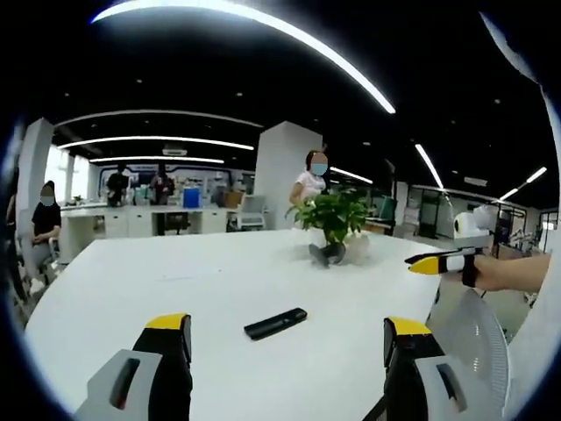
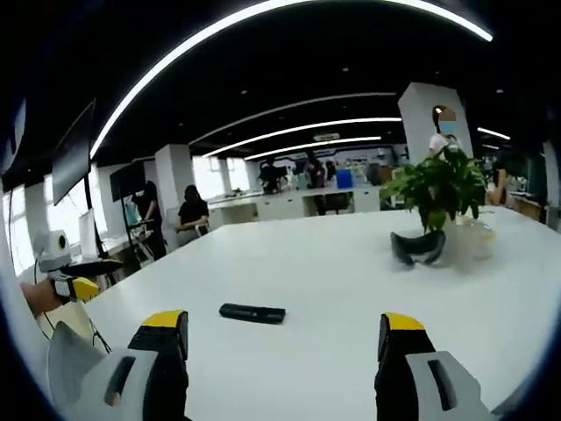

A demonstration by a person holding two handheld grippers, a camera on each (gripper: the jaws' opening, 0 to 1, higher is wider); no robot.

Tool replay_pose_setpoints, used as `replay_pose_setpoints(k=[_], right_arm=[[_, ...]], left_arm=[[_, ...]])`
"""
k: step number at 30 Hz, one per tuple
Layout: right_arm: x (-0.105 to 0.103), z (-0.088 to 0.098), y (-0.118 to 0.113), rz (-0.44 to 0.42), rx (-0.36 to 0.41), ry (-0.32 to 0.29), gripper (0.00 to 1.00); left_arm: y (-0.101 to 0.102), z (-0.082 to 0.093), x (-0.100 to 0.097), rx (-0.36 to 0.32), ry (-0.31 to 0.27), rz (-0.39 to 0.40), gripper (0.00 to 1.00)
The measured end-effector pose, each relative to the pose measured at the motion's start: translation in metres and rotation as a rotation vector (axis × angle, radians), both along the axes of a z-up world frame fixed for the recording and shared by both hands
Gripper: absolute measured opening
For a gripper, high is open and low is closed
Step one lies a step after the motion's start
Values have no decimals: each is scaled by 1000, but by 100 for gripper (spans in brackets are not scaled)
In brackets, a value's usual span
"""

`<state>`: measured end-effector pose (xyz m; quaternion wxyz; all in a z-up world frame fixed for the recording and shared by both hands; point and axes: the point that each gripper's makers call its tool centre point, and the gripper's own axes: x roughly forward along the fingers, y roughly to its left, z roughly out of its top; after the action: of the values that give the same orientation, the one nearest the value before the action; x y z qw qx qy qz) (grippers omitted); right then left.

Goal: Press the specified remote control buttons in sequence, fully releasing each button before pressing the next.

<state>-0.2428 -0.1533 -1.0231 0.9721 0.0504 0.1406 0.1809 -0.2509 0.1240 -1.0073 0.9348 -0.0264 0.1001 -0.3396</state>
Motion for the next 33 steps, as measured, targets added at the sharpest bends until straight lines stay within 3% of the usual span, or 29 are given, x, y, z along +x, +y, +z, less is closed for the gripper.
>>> replay_pose_setpoints(k=[2, 8, 10, 12, 14, 17, 22, 33], right_arm=[[0, -2, -3, -17, 19, 5, 95], [-4, -2, -10, -8, 12, 17, 96], [-2, -1, -13, 3, 20, 24, 94], [-1, 0, -16, 15, -2, 47, 94], [1, 5, -20, 25, -56, 34, 93], [4, 11, -21, 39, -53, 22, 92], [10, 10, -22, 77, -85, 20, 91], [18, -2, -14, 142, -64, 48, 91]], left_arm=[[0, 2, 1, -13, -6, -14, 94], [-2, -1, 7, -2, -7, 13, 96], [0, 2, 12, -30, -22, 62, 97], [0, -1, 15, -47, 13, 86, 98], [0, -1, 18, -66, 10, 112, 98], [4, -7, 21, -80, 39, 172, 99], [13, -1, 17, -125, 27, 265, 99], [17, -4, 7, -89, 37, 326, 98]])
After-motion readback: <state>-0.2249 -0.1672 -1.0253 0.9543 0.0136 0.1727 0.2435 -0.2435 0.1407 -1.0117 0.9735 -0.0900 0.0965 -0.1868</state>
